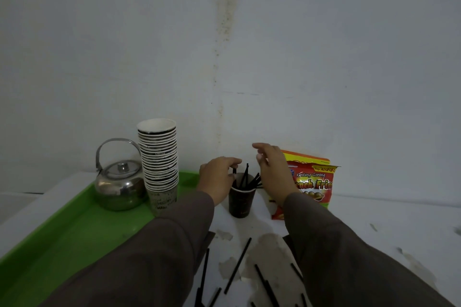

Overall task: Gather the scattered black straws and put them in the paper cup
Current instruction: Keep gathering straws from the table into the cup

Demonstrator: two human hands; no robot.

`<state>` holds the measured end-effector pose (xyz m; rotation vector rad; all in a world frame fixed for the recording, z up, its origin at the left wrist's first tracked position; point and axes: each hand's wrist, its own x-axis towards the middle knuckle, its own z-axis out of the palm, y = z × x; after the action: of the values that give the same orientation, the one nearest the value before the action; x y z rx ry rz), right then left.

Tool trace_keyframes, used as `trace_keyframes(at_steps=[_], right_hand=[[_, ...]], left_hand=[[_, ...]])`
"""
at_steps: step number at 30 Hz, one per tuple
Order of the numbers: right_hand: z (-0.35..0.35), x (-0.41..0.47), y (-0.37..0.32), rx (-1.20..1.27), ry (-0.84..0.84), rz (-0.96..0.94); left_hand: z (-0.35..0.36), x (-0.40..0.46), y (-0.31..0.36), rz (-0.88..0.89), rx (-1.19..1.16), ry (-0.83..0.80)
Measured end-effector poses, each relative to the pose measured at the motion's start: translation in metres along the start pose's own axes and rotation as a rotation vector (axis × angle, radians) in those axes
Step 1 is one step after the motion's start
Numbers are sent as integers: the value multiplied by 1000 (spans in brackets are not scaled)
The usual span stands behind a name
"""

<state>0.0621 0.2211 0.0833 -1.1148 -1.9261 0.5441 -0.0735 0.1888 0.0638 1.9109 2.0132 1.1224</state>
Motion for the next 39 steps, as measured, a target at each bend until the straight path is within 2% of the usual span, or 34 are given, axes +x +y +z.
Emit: trace_keyframes(at_steps=[9, 14, 18, 22, 26, 35, 39], right_hand=[[-14, -29, 7, -23, 136, 21], [-30, -58, 4, 70, 205, 42], [-43, -112, 10, -36, 80, 23], [-53, -167, 12, -104, -124, 69], [-53, -209, 5, -140, -276, 80], [-29, -263, -2, -406, -425, -110], [-23, -268, 2, -537, -358, -164]], left_hand=[[-2, -7, -1, 57, -33, 17], [-22, -35, 14, 146, -55, 131], [-34, -96, 18, 211, -66, 123], [-30, -165, 10, 144, -99, -2], [-14, -214, 6, 156, -60, -154], [1, -253, 20, 177, 207, -116], [7, -257, 19, 179, 281, -145]])
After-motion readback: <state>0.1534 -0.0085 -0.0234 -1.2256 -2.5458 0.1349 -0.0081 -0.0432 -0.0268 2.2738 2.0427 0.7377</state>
